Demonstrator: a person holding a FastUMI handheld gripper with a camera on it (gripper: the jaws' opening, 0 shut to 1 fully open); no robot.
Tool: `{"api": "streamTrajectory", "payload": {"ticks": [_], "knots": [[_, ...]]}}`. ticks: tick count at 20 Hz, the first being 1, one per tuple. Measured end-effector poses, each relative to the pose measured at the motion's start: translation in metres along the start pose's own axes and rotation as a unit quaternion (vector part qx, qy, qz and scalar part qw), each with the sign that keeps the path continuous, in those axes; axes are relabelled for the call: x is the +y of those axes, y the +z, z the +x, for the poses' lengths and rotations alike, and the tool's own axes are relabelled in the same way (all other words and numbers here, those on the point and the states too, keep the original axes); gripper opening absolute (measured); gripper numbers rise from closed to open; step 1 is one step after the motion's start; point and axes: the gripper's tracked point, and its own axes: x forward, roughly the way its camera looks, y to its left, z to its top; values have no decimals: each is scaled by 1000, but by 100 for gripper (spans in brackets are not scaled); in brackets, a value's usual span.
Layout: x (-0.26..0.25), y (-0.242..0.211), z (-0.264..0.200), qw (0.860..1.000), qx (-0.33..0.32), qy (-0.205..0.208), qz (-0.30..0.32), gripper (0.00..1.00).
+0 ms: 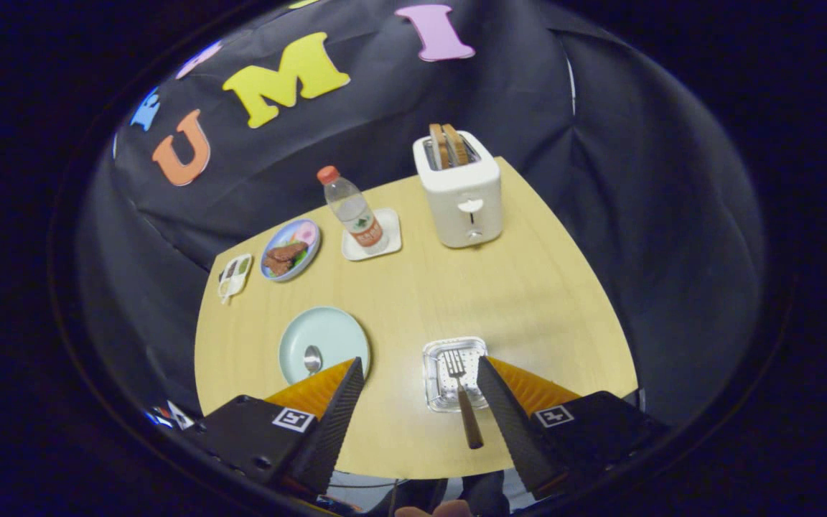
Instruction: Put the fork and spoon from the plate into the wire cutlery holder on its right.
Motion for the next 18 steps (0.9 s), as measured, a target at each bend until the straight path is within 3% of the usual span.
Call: {"api": "streamTrajectory", "payload": {"ticks": [4, 9, 18], "knots": [[65, -27, 7, 998, 1, 23, -52, 95], [135, -90, 38, 994, 70, 51, -66, 95], [185, -156, 96, 981, 156, 27, -108, 95]]}}
